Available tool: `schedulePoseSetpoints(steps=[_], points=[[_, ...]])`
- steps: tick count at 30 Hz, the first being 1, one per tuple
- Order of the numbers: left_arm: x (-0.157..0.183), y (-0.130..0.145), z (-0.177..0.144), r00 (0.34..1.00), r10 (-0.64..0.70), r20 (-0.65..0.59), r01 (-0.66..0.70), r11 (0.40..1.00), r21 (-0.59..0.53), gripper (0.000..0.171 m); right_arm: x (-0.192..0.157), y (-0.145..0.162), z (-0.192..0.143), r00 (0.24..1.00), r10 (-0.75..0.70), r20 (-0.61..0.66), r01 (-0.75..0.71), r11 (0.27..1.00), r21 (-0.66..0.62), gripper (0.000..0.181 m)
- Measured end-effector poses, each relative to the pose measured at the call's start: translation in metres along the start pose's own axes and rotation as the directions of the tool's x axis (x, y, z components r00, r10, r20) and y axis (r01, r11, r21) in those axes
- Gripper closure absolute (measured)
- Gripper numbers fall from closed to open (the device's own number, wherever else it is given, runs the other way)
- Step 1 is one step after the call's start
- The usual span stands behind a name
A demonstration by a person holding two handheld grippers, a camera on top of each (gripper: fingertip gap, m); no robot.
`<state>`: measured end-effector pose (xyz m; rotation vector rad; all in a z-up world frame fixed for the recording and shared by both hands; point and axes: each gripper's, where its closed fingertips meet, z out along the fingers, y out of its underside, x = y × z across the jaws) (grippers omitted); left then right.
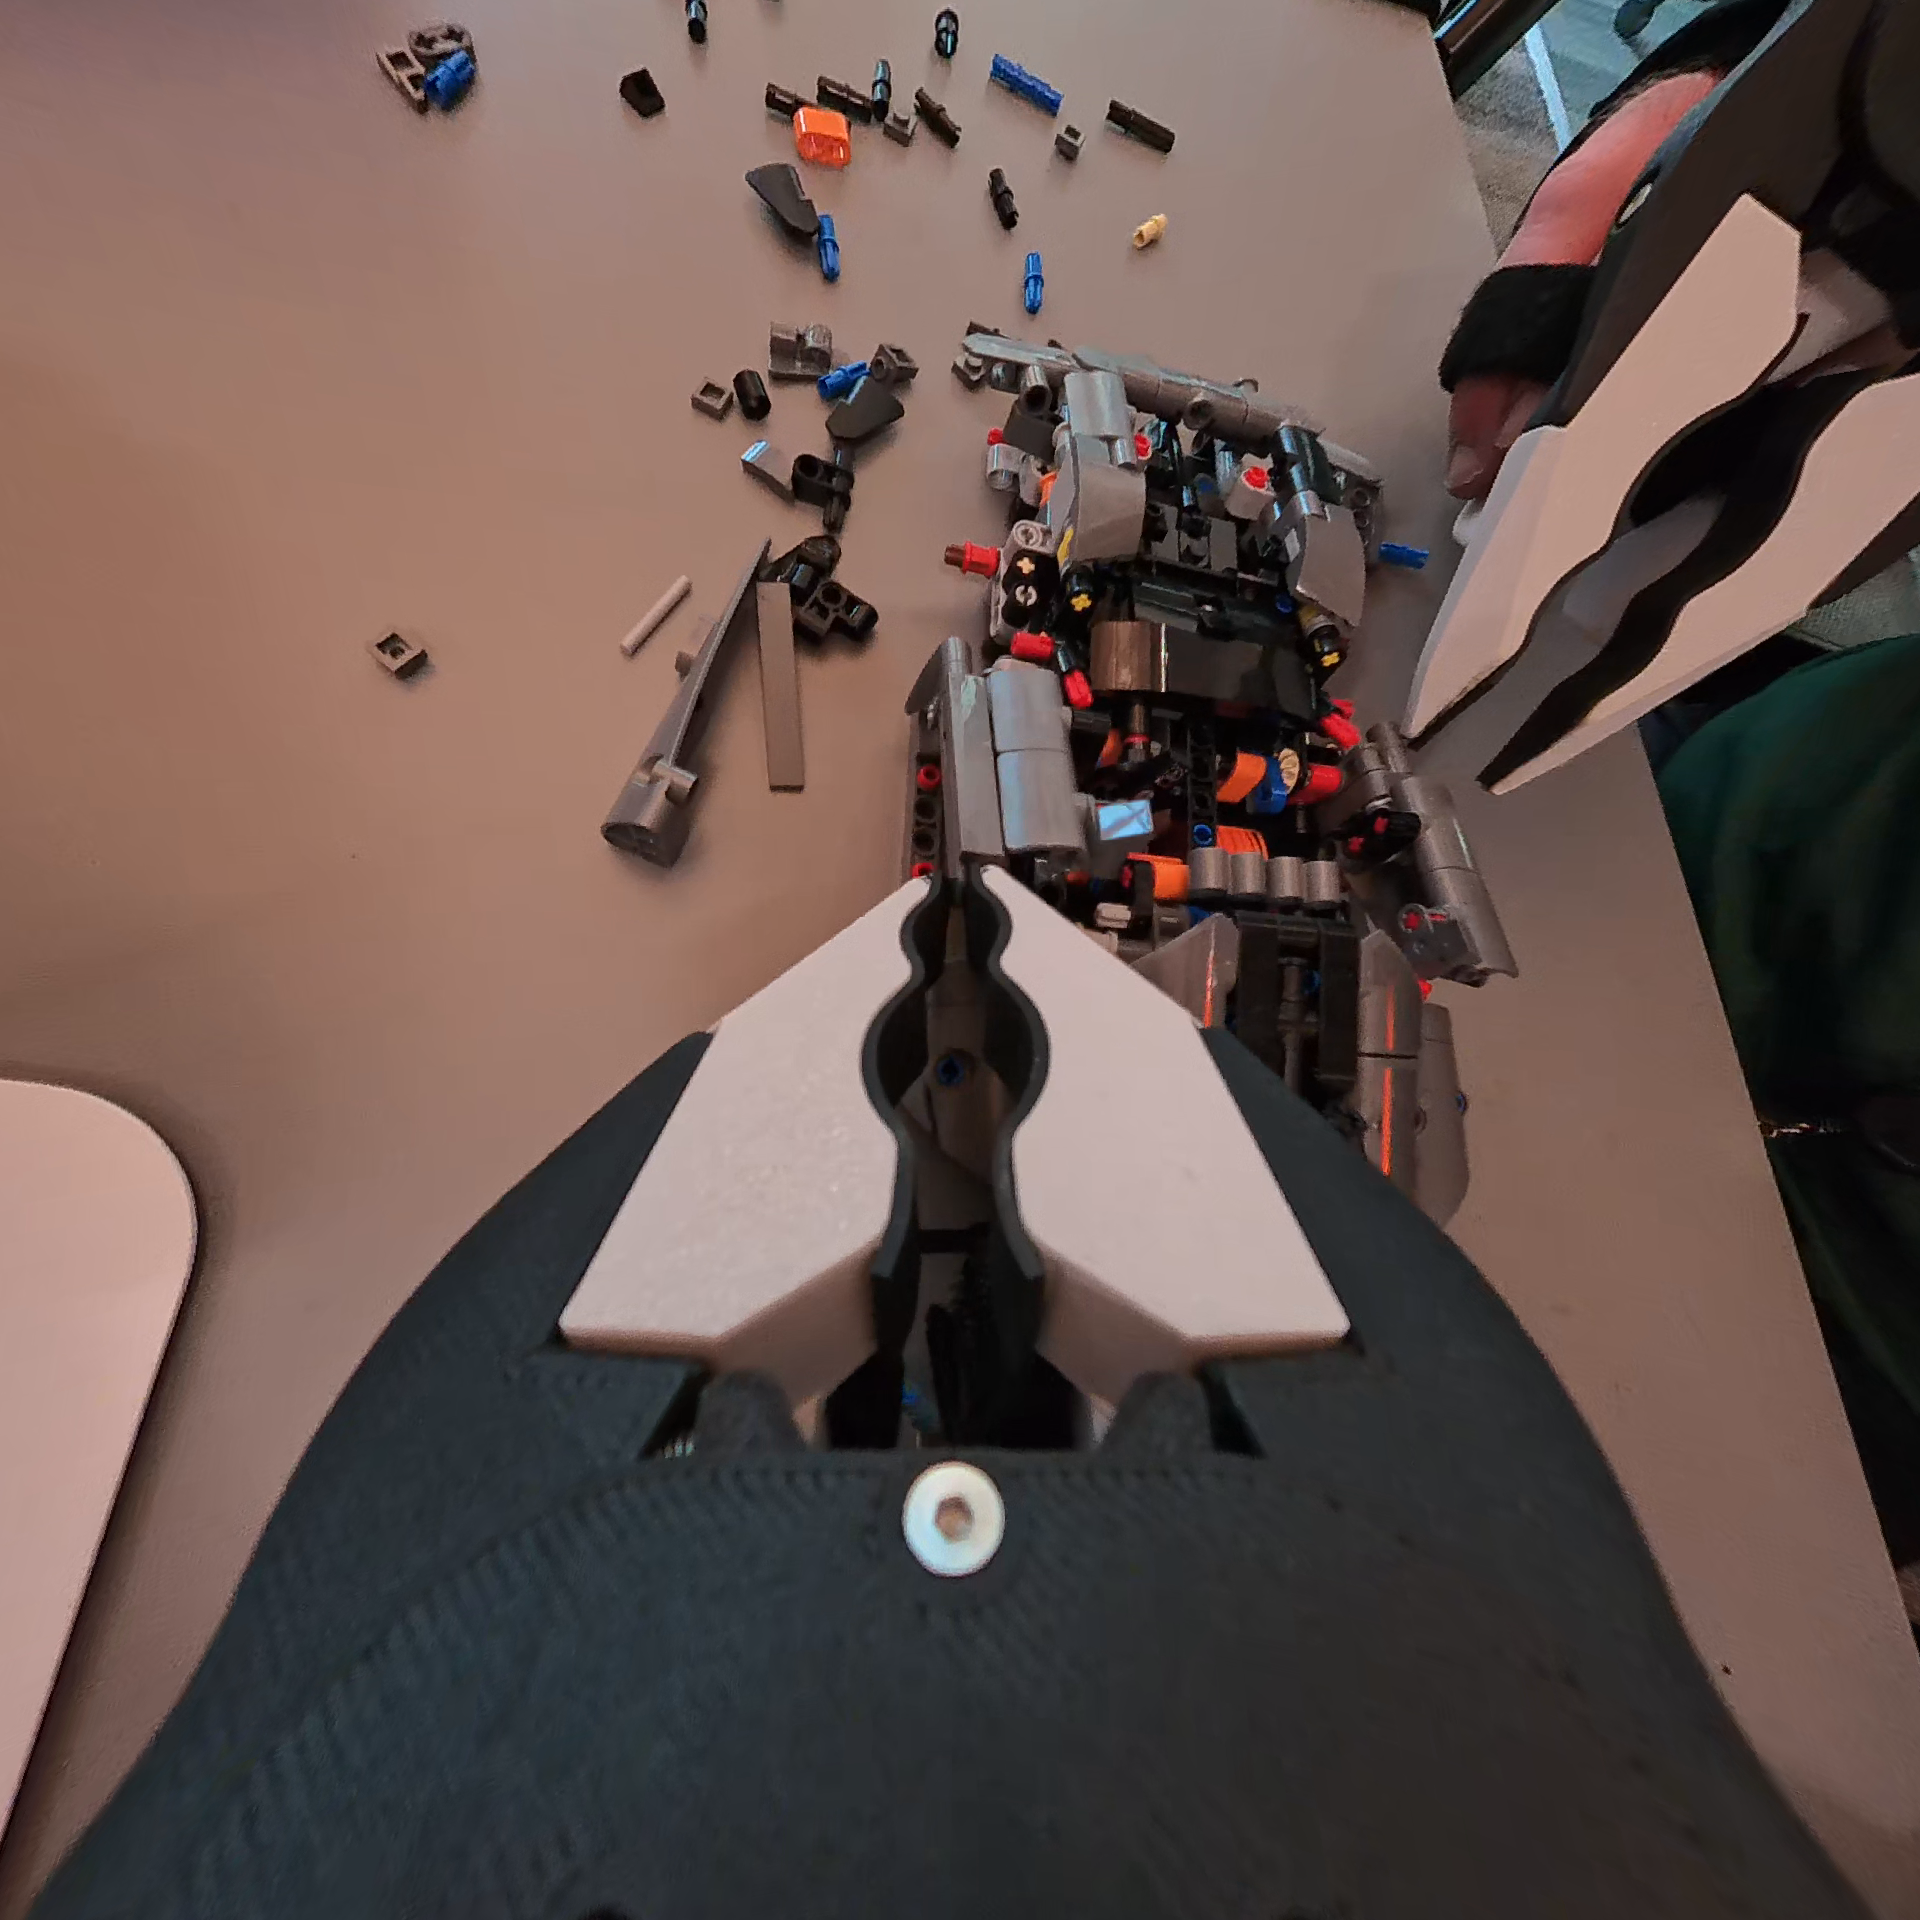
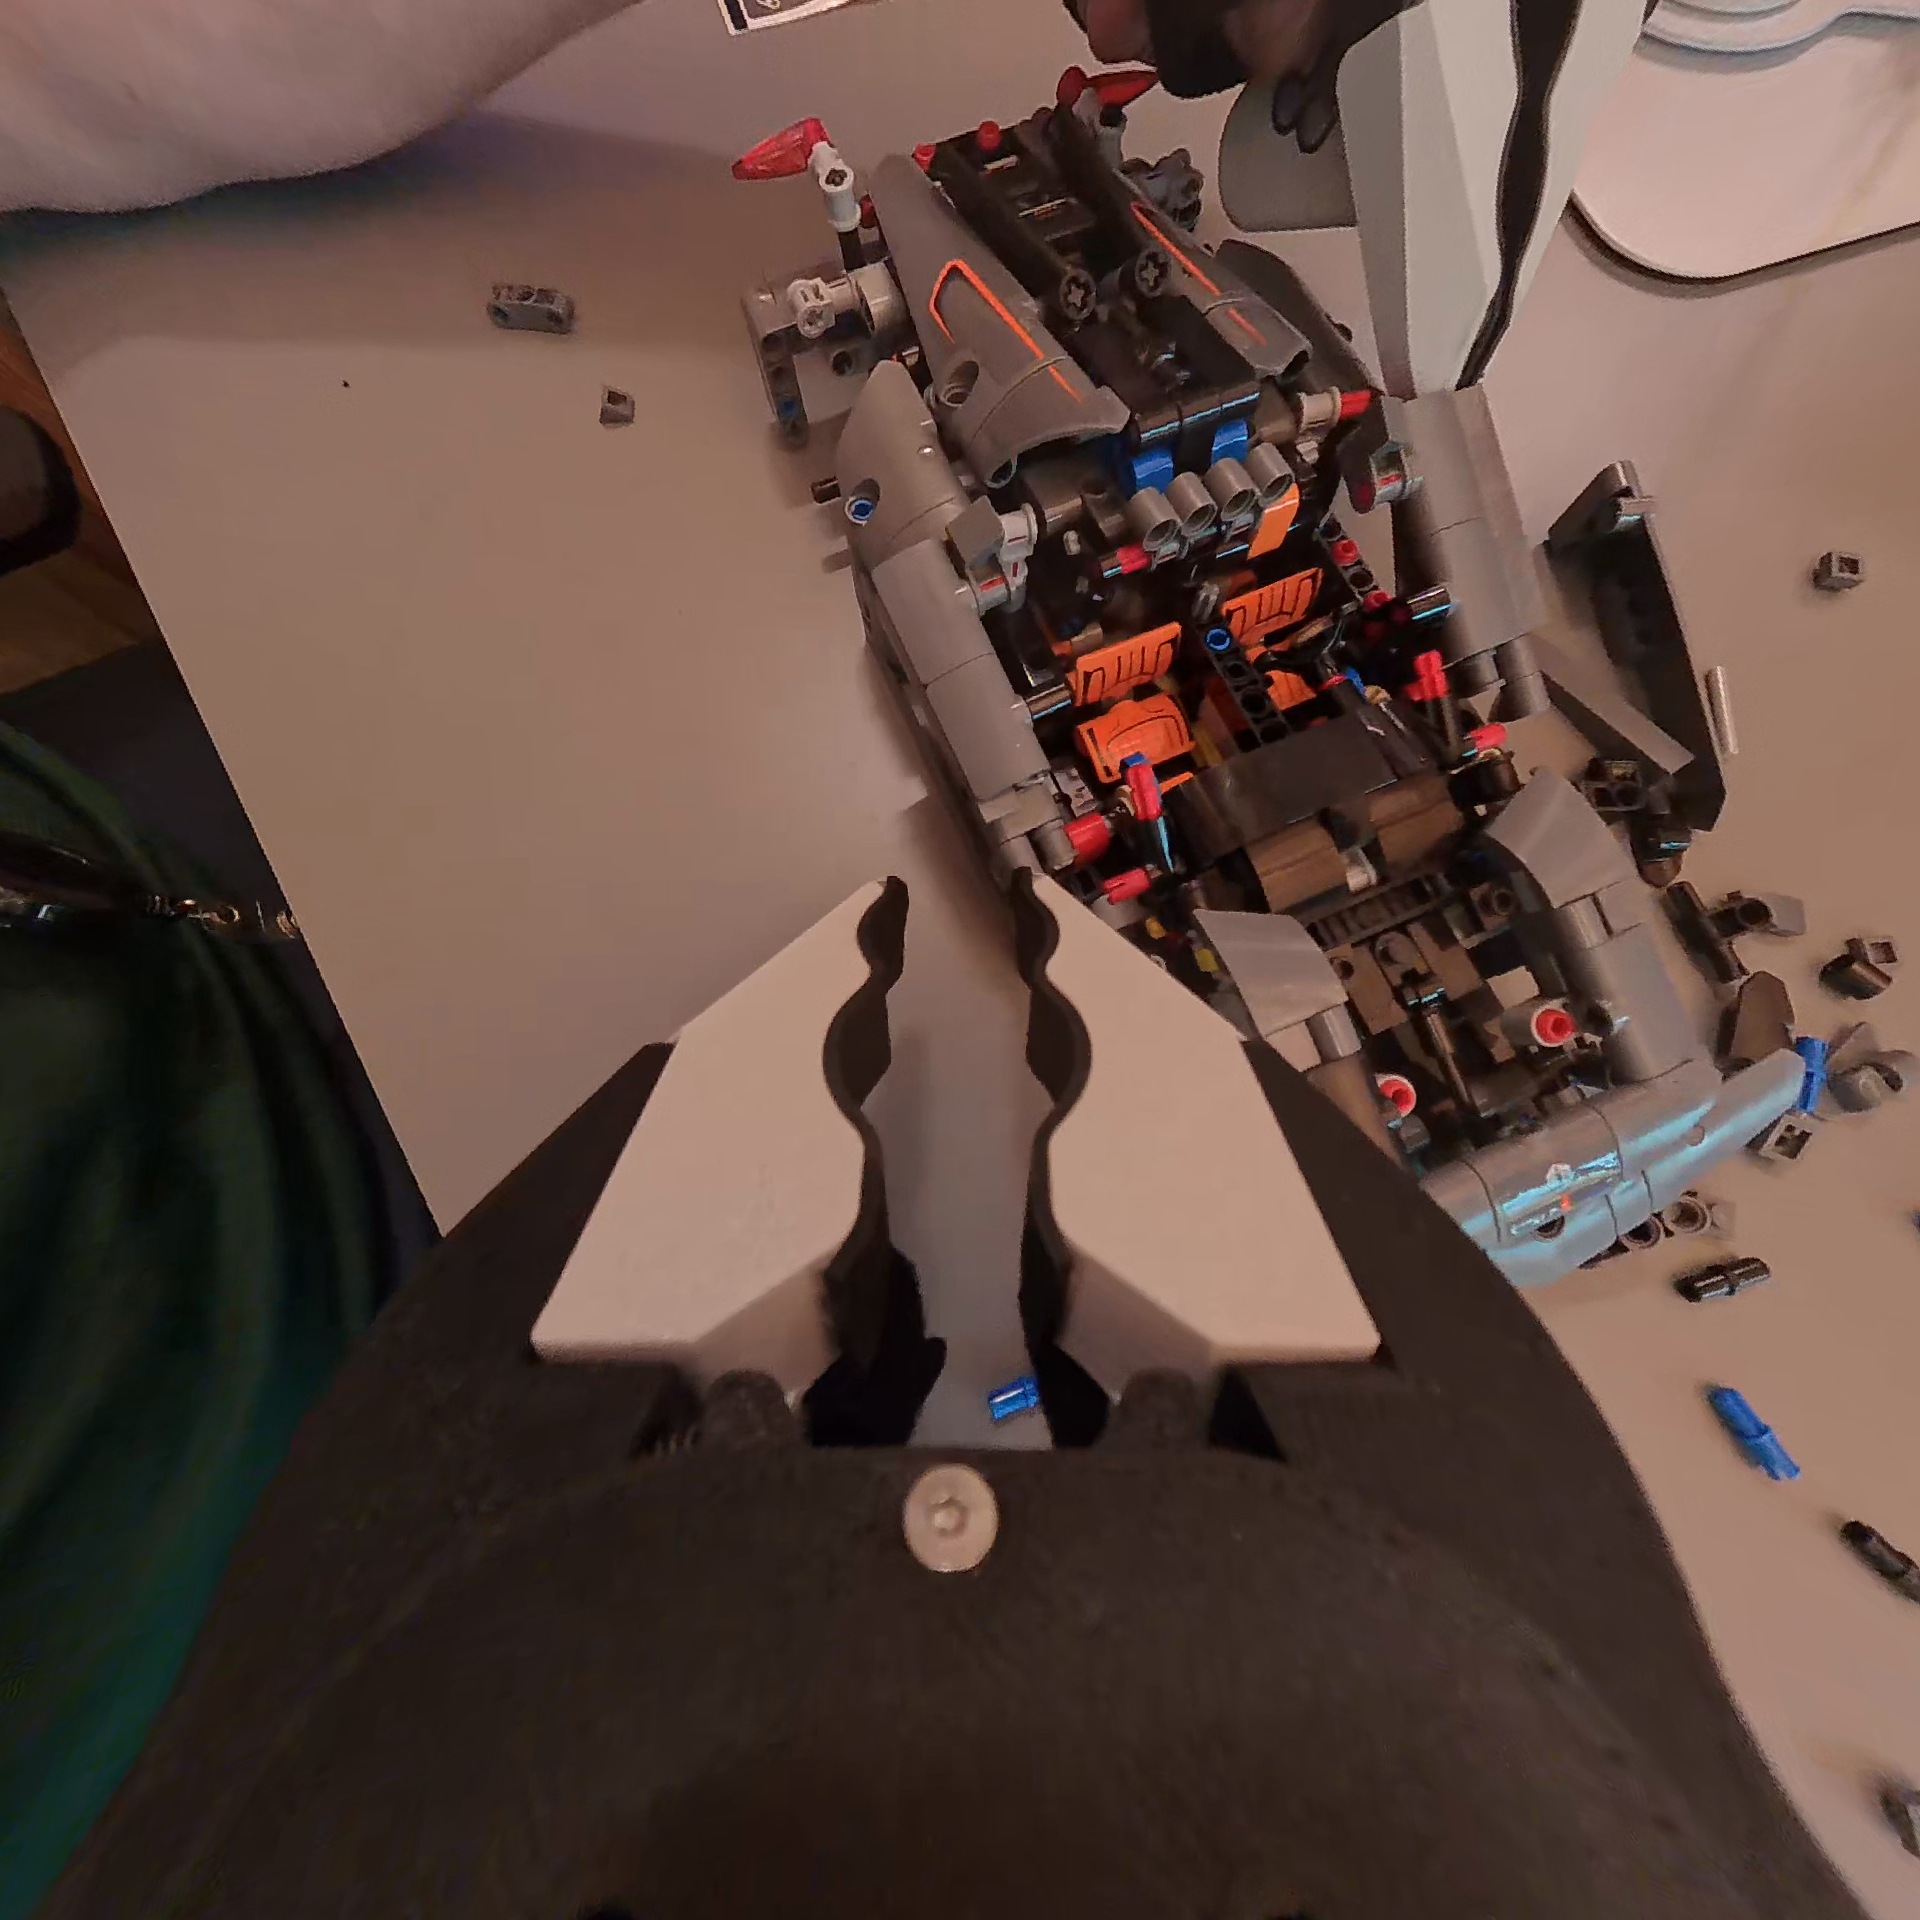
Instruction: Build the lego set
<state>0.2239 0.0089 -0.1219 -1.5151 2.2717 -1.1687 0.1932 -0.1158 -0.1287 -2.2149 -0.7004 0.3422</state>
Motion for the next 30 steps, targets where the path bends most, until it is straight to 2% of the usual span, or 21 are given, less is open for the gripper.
schedulePoseSetpoints(steps=[22, 30], points=[[0.001, -0.015, 0.002, 0.998, 0.033, 0.048, -0.034, 0.999, 0.031, 0.171, -0.005, -0.015, -0.003, 0.999, -0.029, -0.027, 0.031, 0.998, 0.060, 0.159], [0.002, -0.018, 0.002, 0.998, 0.039, 0.058, -0.041, 0.998, 0.039, 0.171, -0.005, -0.030, 0.006, 0.995, -0.084, -0.055, 0.088, 0.994, 0.064, 0.151]])
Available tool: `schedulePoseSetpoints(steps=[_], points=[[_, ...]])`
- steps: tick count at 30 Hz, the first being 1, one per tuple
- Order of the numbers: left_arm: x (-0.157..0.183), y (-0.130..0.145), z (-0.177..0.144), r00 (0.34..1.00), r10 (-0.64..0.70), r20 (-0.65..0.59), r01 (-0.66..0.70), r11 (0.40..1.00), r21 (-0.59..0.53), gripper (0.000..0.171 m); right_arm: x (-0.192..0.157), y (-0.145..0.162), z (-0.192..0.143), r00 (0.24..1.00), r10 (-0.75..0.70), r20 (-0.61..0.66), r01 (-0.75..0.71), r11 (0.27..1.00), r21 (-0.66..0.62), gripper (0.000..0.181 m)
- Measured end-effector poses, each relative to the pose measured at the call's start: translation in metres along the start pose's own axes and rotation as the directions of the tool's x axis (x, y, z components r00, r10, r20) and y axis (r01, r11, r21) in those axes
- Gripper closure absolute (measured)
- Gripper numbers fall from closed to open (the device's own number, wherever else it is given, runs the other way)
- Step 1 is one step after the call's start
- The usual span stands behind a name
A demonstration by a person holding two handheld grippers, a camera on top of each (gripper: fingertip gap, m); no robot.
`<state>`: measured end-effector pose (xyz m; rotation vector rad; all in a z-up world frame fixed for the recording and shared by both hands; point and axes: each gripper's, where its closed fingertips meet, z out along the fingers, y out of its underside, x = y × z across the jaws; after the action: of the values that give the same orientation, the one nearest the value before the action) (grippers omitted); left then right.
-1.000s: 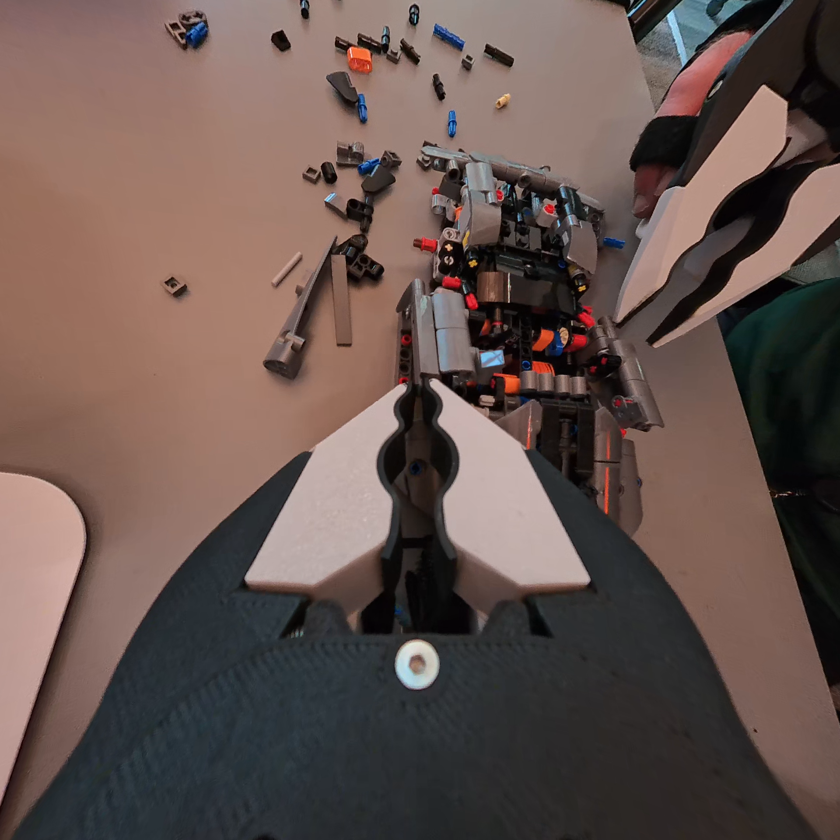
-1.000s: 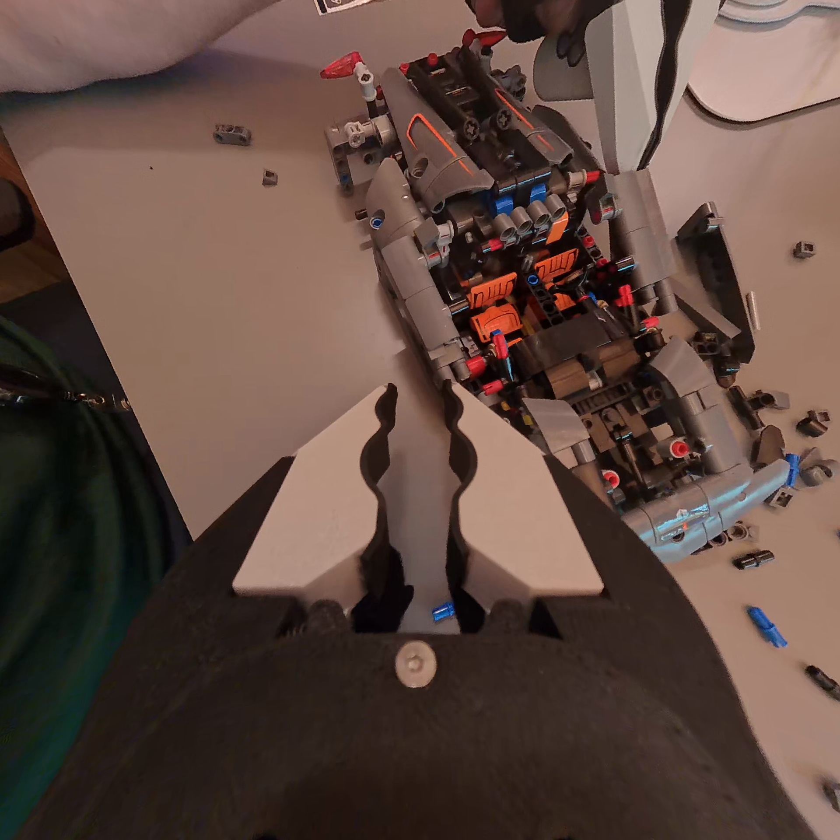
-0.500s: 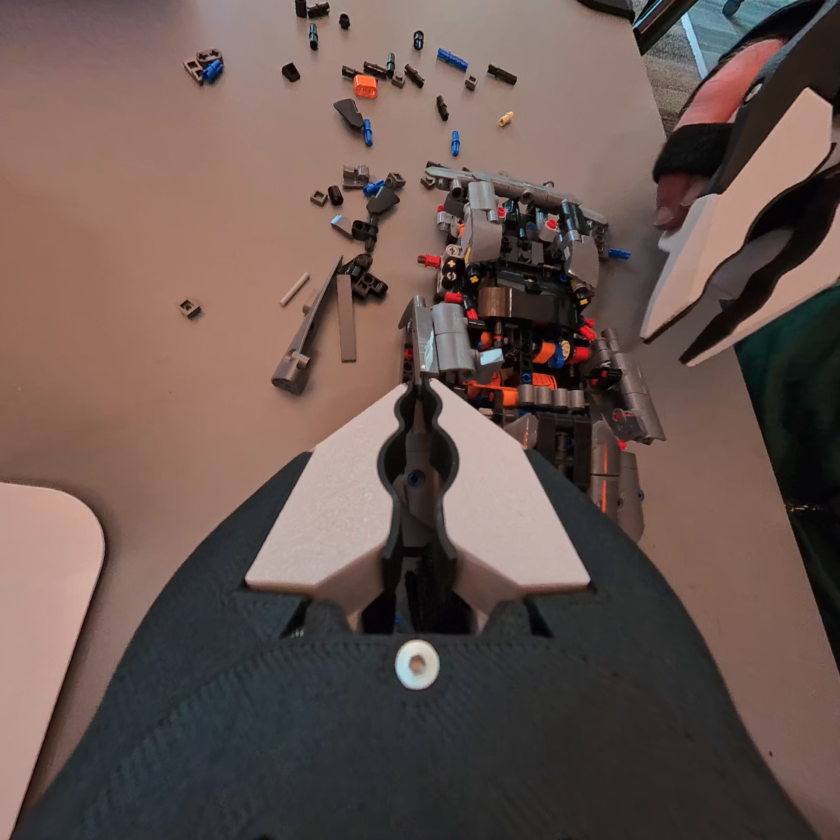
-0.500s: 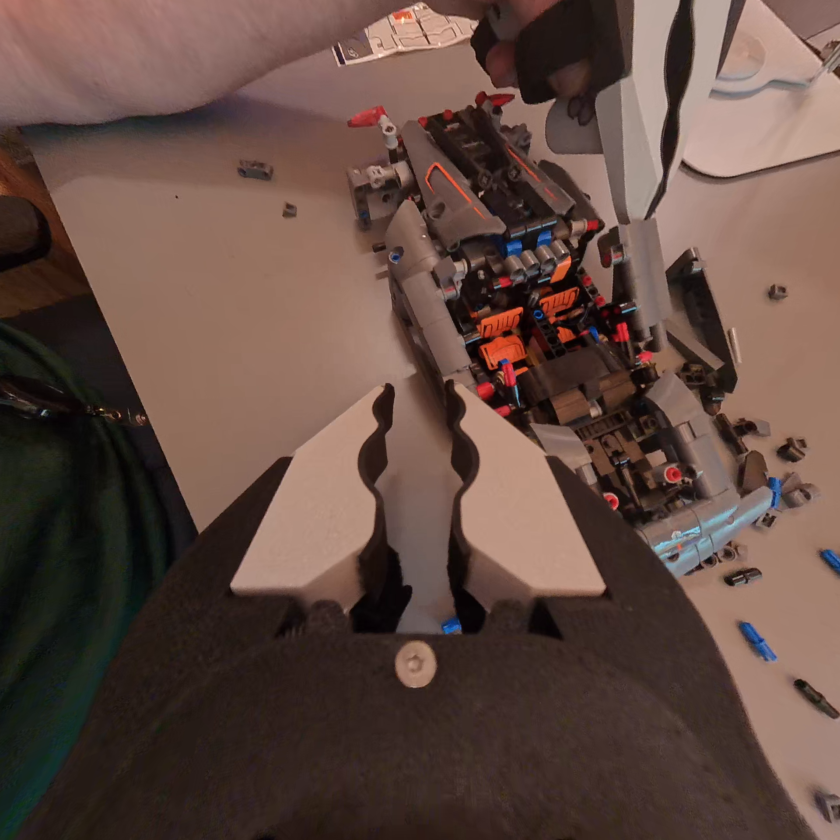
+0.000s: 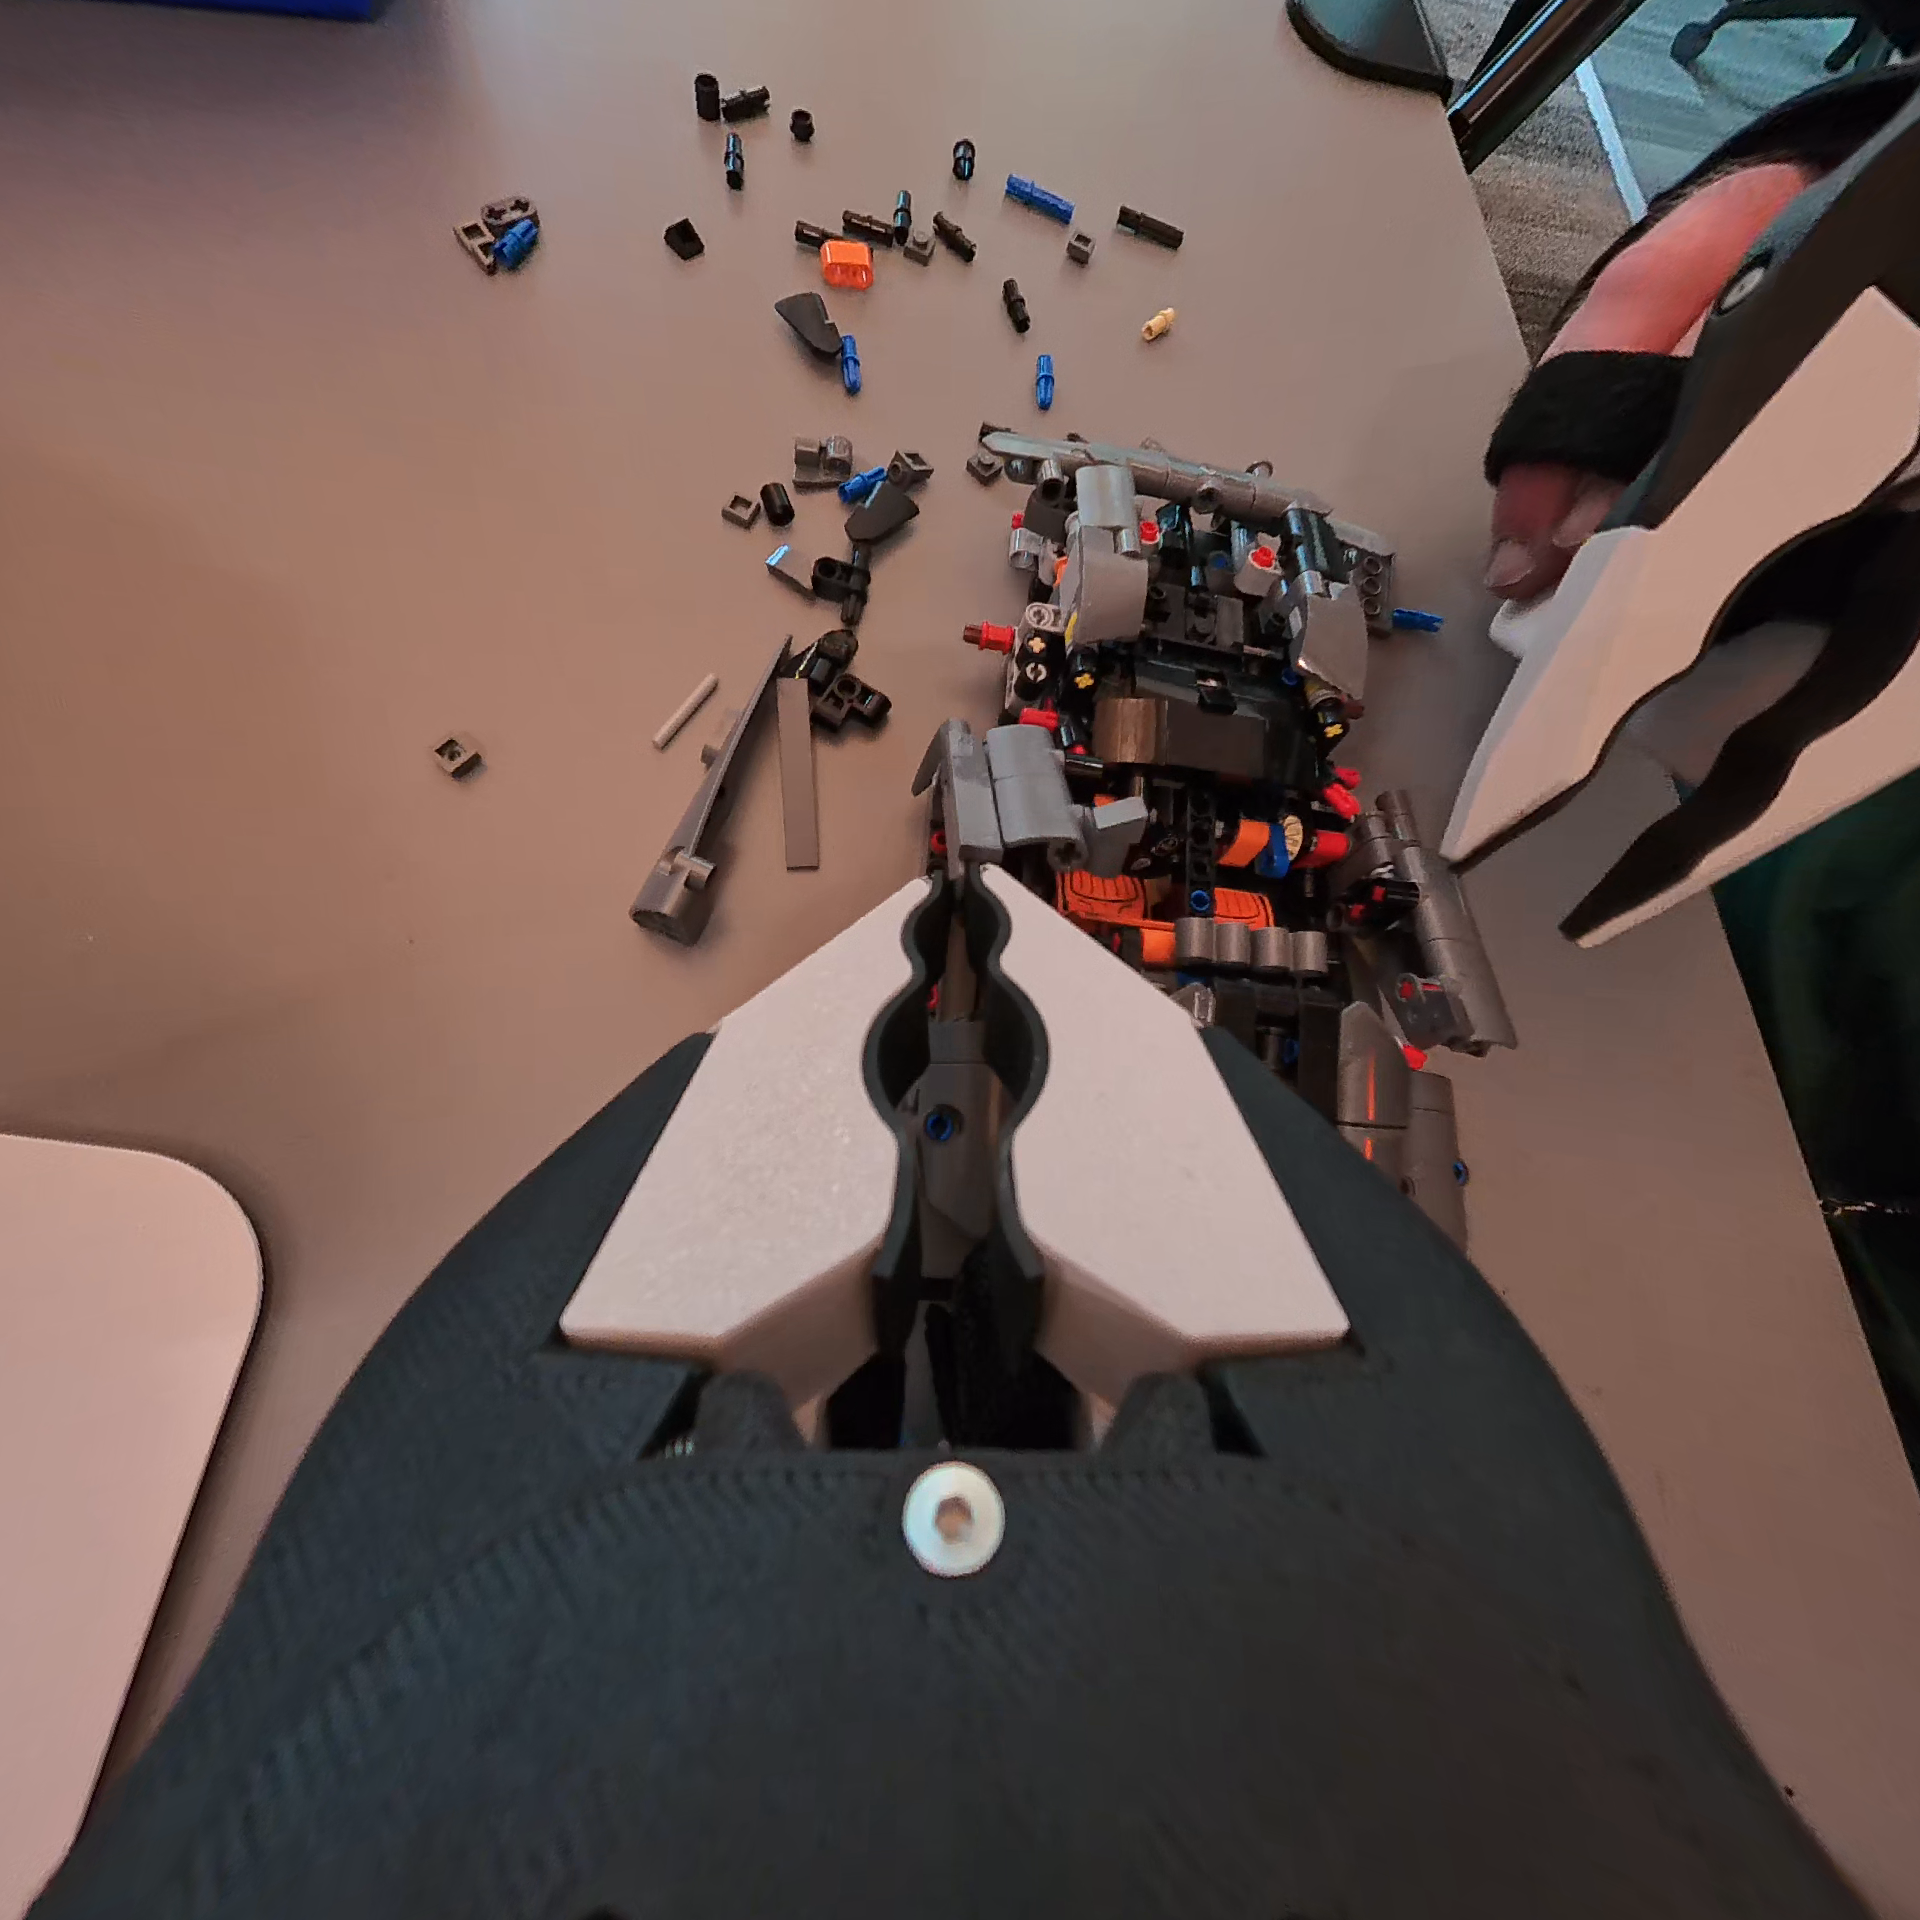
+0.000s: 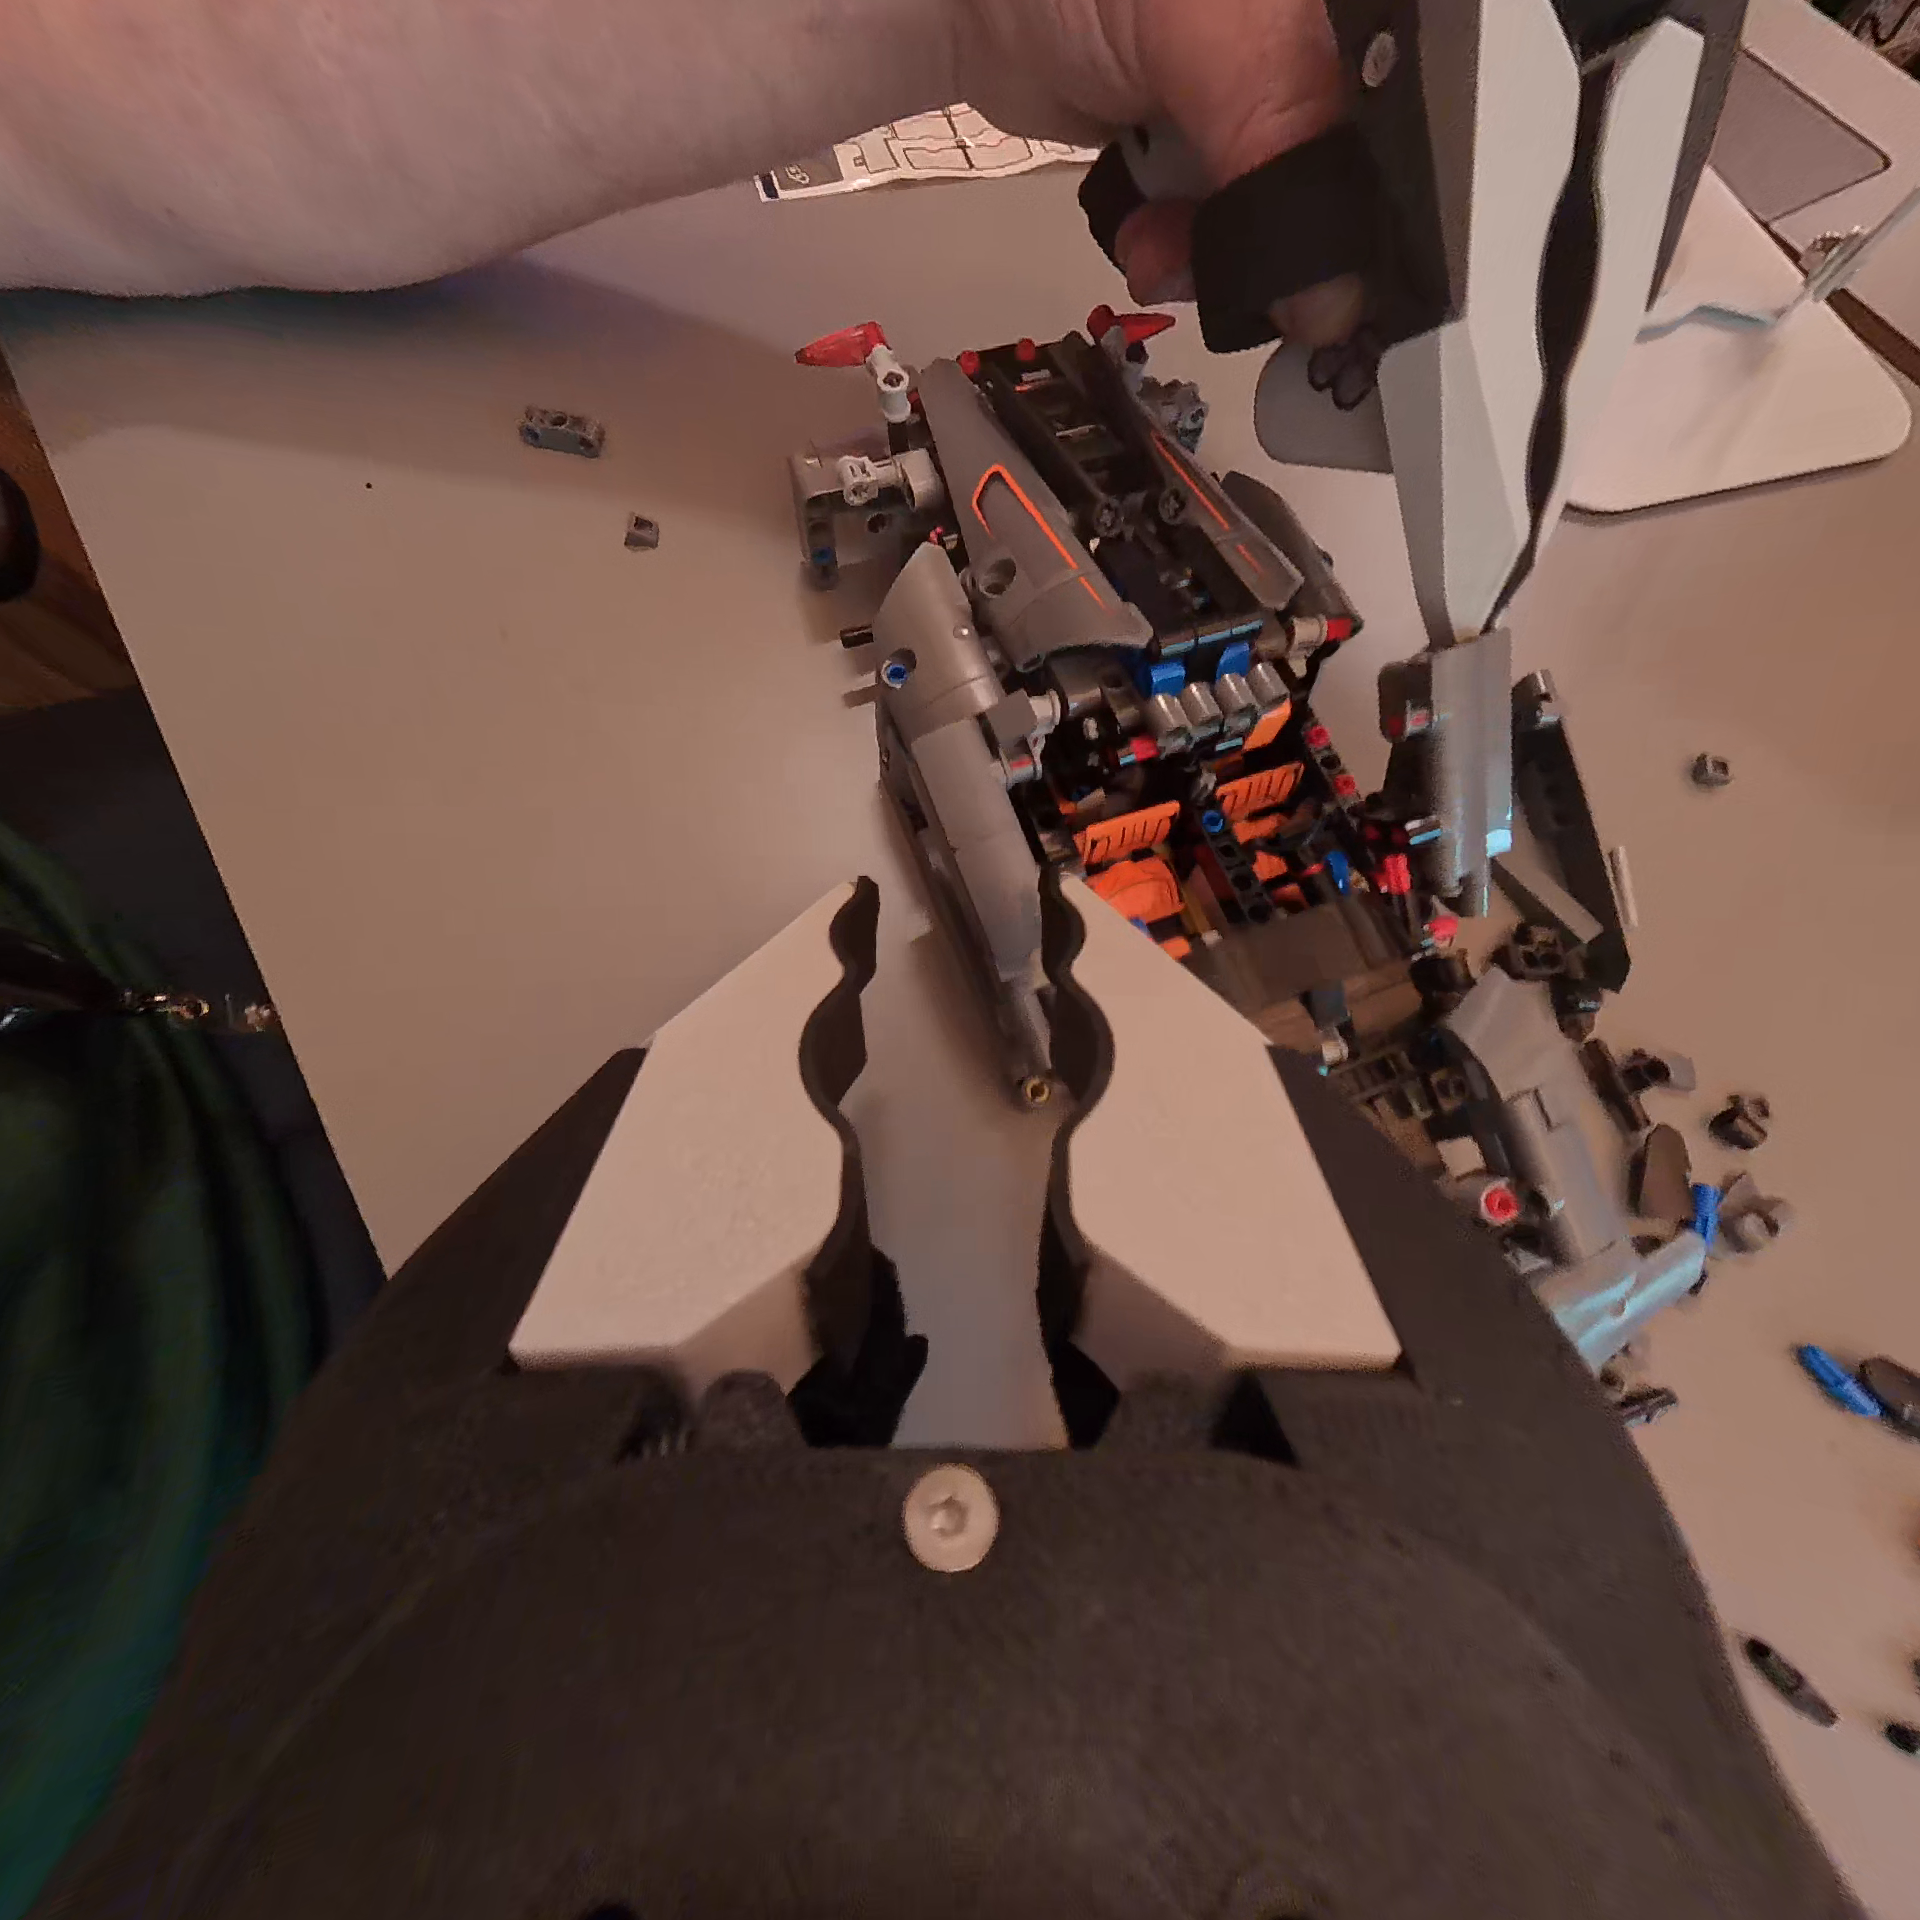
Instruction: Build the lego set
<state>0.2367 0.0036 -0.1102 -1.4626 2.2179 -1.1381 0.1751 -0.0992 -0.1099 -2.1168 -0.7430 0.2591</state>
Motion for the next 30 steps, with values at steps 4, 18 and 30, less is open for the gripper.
schedulePoseSetpoints(steps=[4, 18, 30], points=[[0.000, 0.000, 0.000, 1.000, 0.001, 0.001, -0.001, 1.000, 0.001, 0.171, 0.000, -0.004, 0.016, 0.997, -0.082, -0.005, 0.082, 0.995, -0.056, 0.151], [-0.001, 0.001, 0.000, 1.000, 0.001, -0.011, -0.001, 1.000, 0.005, 0.171, 0.007, -0.007, 0.008, 0.999, -0.005, 0.051, 0.004, 1.000, 0.021, 0.165], [0.005, 0.002, 0.004, 1.000, 0.004, -0.020, -0.004, 1.000, -0.021, 0.171, 0.014, 0.005, -0.016, 0.979, 0.164, 0.122, -0.182, 0.971, 0.158, 0.163]])
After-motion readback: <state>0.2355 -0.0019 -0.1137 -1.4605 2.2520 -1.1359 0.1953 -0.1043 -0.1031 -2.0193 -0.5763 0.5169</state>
